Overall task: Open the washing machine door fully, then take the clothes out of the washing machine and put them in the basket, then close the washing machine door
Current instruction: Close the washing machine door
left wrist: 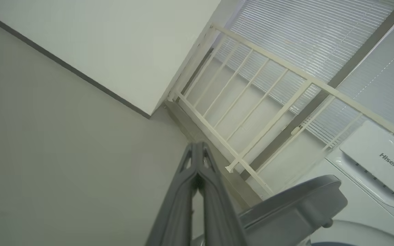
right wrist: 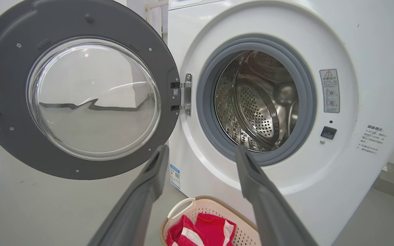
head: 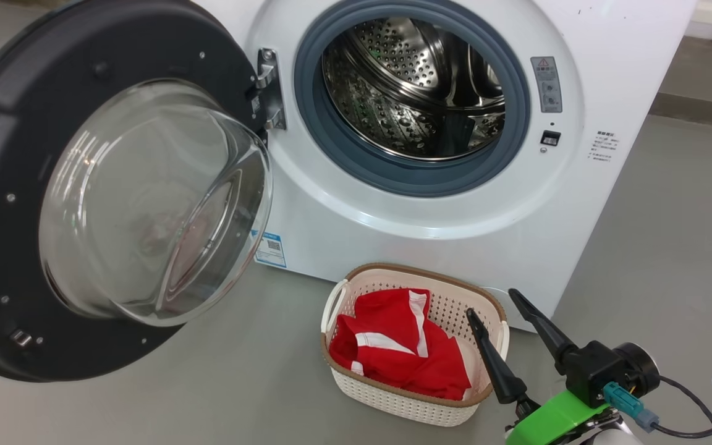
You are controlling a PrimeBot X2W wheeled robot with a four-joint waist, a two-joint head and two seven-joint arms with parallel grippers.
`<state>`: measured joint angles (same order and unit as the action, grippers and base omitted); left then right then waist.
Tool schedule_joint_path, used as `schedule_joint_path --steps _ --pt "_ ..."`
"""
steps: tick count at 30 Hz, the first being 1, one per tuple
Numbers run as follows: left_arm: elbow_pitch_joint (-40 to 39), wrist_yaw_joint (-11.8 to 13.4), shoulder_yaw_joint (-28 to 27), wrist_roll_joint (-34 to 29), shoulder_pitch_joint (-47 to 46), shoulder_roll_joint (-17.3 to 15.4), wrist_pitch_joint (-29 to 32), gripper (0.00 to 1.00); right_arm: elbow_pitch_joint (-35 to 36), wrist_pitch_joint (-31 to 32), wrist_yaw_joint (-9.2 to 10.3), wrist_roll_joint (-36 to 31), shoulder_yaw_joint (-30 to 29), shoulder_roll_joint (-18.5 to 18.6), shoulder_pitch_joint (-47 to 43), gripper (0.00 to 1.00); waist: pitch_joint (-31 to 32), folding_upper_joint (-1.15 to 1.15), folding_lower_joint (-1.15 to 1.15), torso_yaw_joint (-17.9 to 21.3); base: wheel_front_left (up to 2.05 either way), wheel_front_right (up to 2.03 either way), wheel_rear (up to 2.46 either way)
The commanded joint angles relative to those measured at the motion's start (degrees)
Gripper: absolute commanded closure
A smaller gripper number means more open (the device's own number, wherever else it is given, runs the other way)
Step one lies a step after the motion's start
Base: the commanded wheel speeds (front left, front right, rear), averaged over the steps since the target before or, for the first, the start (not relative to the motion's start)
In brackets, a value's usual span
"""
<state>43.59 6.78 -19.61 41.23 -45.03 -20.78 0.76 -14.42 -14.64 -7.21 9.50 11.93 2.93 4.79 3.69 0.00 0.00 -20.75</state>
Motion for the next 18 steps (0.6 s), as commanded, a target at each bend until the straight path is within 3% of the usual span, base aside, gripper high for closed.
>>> schedule_joint_path --steps 1,8,18 --pt "-0.04 -0.59 -1.90 1.52 -2.84 -2.86 1.47 1.00 1.23 -0.36 -0.28 -0.39 1.09 -0.05 2.52 0.00 -0.16 0.00 0.00 0.16 0.00 0.00 0.00" --pt "8.77 -1.76 -6.50 10.44 -7.45 -2.23 12.08 1.00 0.92 -0.36 -0.28 -0.69 1.19 -0.05 3.02 0.00 -0.77 0.00 0.00 0.59 0.00 0.00 0.00" --pt "12.98 -4.61 -8.05 15.36 -9.45 -2.40 20.77 1.00 0.87 -0.36 -0.28 -1.01 1.20 0.02 3.35 0.00 -1.93 0.00 0.00 1.11 0.00 0.00 0.00"
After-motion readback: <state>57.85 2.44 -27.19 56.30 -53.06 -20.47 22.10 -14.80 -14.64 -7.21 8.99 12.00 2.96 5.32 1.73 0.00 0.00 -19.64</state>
